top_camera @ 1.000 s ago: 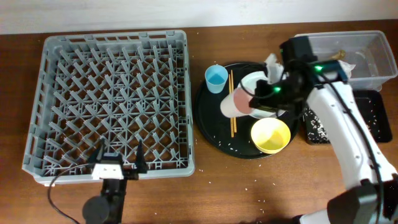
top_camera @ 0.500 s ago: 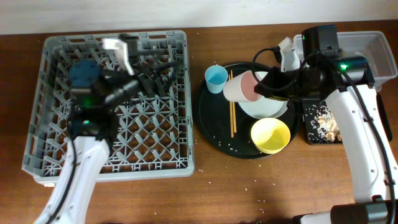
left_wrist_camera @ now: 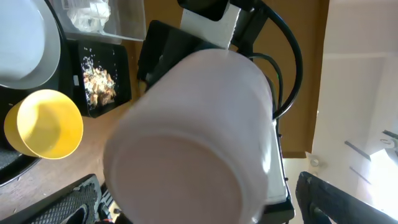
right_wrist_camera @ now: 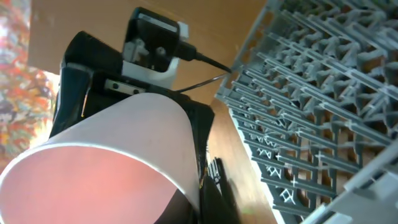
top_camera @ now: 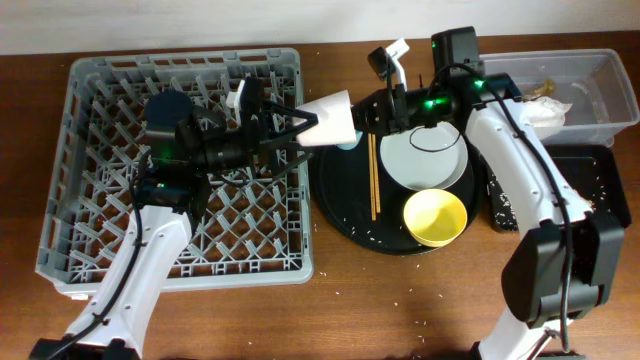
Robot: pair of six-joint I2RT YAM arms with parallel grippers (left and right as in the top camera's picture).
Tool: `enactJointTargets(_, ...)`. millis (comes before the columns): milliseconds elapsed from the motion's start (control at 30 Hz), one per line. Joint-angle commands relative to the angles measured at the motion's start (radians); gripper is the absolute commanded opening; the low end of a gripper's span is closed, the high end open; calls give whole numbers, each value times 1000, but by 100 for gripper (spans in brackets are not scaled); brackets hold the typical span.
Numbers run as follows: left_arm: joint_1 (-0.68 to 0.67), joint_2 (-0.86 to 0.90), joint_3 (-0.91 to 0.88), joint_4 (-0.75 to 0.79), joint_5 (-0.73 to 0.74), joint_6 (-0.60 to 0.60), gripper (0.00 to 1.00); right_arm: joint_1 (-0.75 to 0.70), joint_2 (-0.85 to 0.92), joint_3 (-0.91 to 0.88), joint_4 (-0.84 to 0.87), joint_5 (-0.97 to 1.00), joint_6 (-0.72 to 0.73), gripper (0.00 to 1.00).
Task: Sort waste into correct bins and load items into the dishwasher rack
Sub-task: 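Place the pink cup upside down in the rack with the left gripper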
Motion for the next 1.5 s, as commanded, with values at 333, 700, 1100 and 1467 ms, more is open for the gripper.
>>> enactJointTargets(333,2,1,11,2,-8,9,53,73,7,-39,9,70,-18,17)
enactJointTargets(700,222,1,23,-63,-193,385,30,-172,-85,-38,-270,557,-67,77)
enactJointTargets(1100,-119,5,560,-1534,-1165,999,31,-171,-195,-38,-397,949,-64,98)
enactJointTargets(1467,-309,369,558,-1637,-1255,978,29,-171,-195,-38,-433,948,-64,98)
